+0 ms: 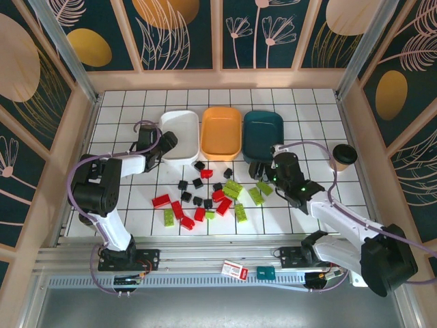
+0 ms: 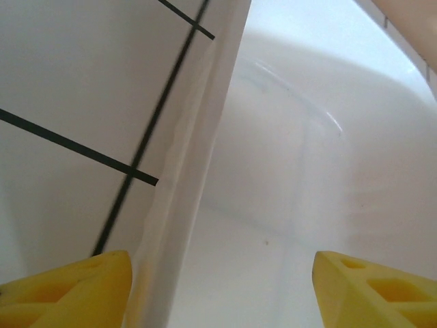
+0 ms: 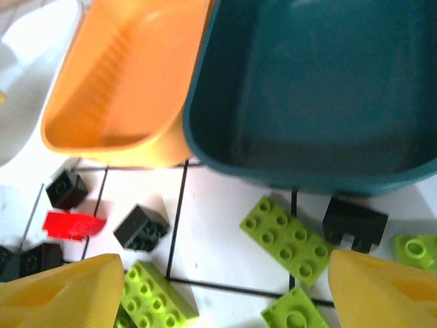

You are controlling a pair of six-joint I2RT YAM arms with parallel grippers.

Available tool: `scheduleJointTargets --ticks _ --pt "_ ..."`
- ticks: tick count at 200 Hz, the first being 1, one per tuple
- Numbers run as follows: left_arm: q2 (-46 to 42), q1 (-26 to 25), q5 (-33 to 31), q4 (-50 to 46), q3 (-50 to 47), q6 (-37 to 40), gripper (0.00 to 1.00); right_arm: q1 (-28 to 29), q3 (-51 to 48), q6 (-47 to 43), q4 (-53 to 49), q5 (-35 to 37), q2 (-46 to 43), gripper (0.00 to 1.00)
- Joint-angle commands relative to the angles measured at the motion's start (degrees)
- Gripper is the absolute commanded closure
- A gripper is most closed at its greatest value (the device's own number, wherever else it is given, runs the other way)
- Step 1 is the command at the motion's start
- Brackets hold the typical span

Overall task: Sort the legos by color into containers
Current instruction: Move the container to the top-center of the table, then pick up the lego from the bottom-center of the table.

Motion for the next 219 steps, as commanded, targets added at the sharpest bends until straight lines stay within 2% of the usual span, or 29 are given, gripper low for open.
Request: scheduleJointTargets --ticks 1,10,14,34,46,91,113,180,219 --pt "-3.46 -0.4 3.01 2.74 -1.77 -2.11 0.29 1.58 -0.79 2.79 -4.44 -0.18 0.04 0.22" --pt "-6.31 -0.42 2.54 2.22 -2.48 -1.98 0.26 2.76 -0.8 3.4 -6.54 0.28 0.14 0.22" --pt "-7.85 -0.34 2.49 1.94 -2.79 -1.93 0.21 3.2 -0.72 3.54 -7.16 0.37 0.24 0.22" --pt "-14.79 -0.39 3.18 0.66 -4.3 -1.52 0.11 7.94 -0.72 4.21 -10.56 0.57 0.62 0.22" --pt "-19.19 -0.5 3.82 -0.42 -5.27 -1.39 0.01 11.32 -0.52 4.64 -12.09 -0.55 0.71 0.22" --pt "-34.78 -0.77 3.16 -3.72 -11.27 -2.23 0.01 24.59 0.89 9.95 -17.39 1.02 3.44 0.21" --pt "-40.18 -0.77 2.17 -5.17 -13.19 -2.93 0.01 28.28 2.01 11.04 -18.96 3.69 7.51 0.22" --pt "-44.64 -0.71 1.26 -8.38 -15.64 -2.84 0.01 31.75 4.49 9.1 -15.25 7.59 18.0 0.37" --pt "-44.66 -0.74 0.84 -9.54 -16.91 -2.37 0.01 31.96 4.94 6.97 -14.25 5.73 18.47 0.59"
